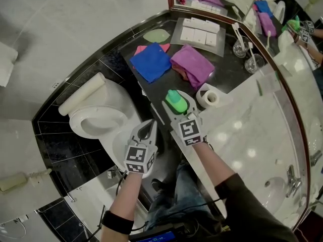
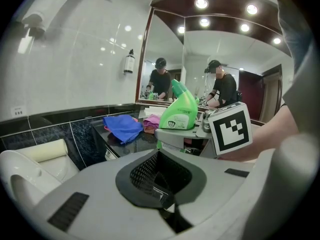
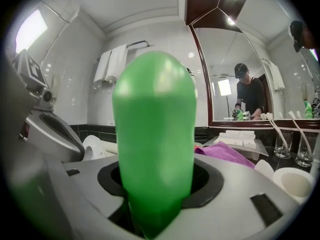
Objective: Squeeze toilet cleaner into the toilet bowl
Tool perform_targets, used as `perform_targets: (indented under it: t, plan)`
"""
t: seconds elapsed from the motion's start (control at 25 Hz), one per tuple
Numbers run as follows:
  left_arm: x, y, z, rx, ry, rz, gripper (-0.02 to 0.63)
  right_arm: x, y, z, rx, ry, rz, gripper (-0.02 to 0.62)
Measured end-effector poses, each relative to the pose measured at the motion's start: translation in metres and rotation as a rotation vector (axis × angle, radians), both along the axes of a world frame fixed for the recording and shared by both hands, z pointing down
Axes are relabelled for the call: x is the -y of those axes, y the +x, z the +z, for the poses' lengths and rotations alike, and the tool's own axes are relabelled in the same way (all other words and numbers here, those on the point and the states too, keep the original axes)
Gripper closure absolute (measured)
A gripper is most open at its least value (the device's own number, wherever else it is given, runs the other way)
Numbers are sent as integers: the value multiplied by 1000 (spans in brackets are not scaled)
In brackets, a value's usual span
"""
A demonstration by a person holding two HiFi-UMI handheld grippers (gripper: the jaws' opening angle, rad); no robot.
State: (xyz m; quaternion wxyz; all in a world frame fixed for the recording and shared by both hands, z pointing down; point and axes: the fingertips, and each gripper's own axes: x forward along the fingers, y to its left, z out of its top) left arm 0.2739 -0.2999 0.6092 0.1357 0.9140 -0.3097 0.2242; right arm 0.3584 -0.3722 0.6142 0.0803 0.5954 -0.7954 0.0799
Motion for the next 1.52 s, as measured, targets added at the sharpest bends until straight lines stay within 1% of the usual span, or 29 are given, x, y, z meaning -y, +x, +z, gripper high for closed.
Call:
perform_targets:
  t: [0.08,0.36,0.56,0.72,0.96,1.04,1.12,1.2,1.36,1.52]
  plan:
    - [-1,1,0,-2,-1,1,604,-1,0,1,-3,-11,-7,325]
    - [-8,1,-7,-10,2,12,604,-12,1,-3,-26,-36,-7,325]
    - [-21,-10,-23,-21,16,8,604,-35,7,-9,-59,-62,13,322]
    - [-36,-31,-35,-27,37,-7,604,-67,12,-15,-62,-91,57,324]
    - [-69,-76,-53,-33,54,-28,604,-121,9,-25,-79,-145,123,327]
    - [-81,-93,-60,-31,60,-32,604,-138,0,-31,-75,-158,117,327]
    - [-94,-110,-70,-38,59,-37,604,-150,-18,-46,-52,-158,92,331]
    - [-108,-130,-78,-43,57,-50,604,-163,-40,-59,-35,-154,51,364]
    - [-136,-180,-93,-39,73,-83,604,-190,-85,-76,-14,-149,-25,390]
    - [-158,-241,-108,-42,110,-160,604,-213,-135,-98,2,-159,-100,456]
